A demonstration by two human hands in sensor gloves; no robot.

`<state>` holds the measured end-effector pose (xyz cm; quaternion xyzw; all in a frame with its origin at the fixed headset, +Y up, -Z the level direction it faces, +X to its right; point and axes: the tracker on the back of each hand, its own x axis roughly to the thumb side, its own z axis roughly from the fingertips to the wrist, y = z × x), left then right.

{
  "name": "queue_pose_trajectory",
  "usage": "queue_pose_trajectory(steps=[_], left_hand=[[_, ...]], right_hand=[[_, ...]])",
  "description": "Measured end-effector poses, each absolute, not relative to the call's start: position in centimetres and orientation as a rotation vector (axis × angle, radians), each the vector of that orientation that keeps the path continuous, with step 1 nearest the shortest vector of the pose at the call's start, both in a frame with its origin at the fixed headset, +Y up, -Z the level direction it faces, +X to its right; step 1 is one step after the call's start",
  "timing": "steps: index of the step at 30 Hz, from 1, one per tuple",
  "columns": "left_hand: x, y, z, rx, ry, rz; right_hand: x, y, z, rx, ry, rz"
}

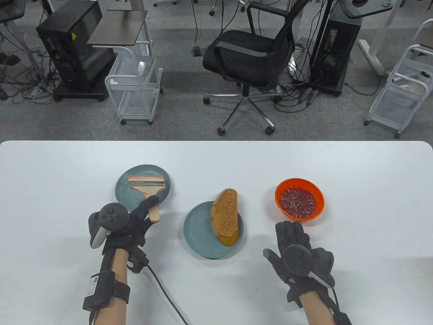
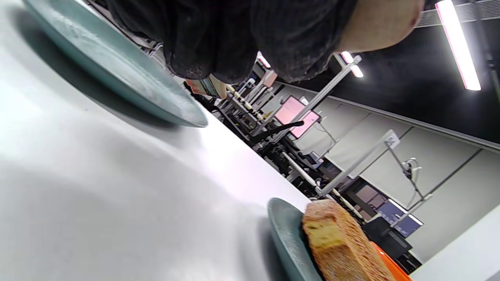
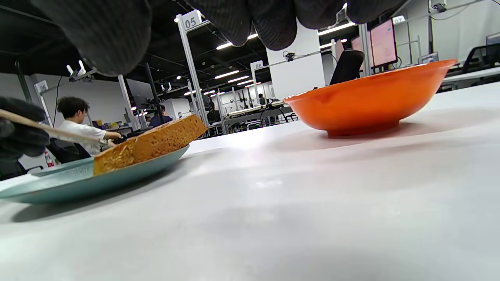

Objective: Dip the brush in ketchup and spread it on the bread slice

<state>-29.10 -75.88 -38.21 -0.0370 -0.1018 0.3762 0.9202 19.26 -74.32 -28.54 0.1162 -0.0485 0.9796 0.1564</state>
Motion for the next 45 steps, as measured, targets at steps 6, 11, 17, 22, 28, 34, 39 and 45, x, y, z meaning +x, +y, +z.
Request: queue_pose_trajectory(steps=[6,11,17,22,28,34,39,45], left_hand=[[-30.8,-76.7,-40.3,-0.140,-0.148,0.836],[-31.4,-77.5,-40.7,-0.205,-0.127,0.858],[-32.1,-77.4,-39.7,-0.280,-0.072,0.756],[-31.8,-77.2,-38.5,-0.372,-0.048,0.557],[-31.0,-77.6,-37.8,-0.458,-0.016,0.362],[-31.2,-77.2,-37.3,-0.470,0.007,0.344],[-32.1,-77.1,-36.6,-0.490,0.038,0.370],[-33.0,-76.2,-35.0,-0.429,0.045,0.406]], right_hand=[[19.5,-74.2,-28.6,0.320,-0.138,2.764],[19.3,-74.4,-28.7,0.326,-0.133,2.750],[19.0,-74.5,-28.7,0.338,-0.115,2.764],[18.9,-74.6,-28.7,0.343,-0.110,2.759],[18.5,-74.6,-28.5,0.361,-0.103,2.766],[18.5,-74.7,-28.7,0.339,-0.100,2.771],[18.4,-74.6,-28.6,0.338,-0.105,2.769],[18.4,-74.5,-28.5,0.335,-0.121,2.771]])
